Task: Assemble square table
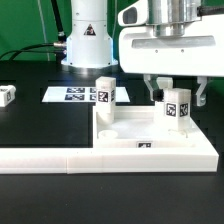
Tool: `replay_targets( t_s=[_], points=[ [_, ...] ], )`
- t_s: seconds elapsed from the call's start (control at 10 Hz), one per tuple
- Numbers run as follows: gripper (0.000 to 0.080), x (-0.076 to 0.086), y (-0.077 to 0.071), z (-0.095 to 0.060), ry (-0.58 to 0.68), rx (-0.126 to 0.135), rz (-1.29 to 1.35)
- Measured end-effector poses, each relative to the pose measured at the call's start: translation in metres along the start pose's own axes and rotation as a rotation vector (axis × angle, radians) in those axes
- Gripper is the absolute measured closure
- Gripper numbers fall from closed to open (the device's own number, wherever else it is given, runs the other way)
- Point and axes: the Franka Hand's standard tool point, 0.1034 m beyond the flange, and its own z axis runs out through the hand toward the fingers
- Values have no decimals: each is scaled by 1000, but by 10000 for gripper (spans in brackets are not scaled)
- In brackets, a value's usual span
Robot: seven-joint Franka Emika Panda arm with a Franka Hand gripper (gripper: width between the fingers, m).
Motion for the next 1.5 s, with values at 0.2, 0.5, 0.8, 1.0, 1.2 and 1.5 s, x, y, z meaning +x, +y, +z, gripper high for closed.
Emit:
replay_targets(
  t_s=[0.2, 0.5, 0.8, 1.0, 1.2, 1.5],
  points=[
    [155, -1, -1, 0, 2, 2, -190],
    [150, -7, -3, 1, -4, 3, -430],
    [150, -10, -2, 2, -1, -2, -673],
    [150, -10, -2, 2, 3, -1, -803],
    [150, -9, -3, 2, 15, -15, -958],
    [150, -8, 0, 1, 21, -31, -1183]
  ],
)
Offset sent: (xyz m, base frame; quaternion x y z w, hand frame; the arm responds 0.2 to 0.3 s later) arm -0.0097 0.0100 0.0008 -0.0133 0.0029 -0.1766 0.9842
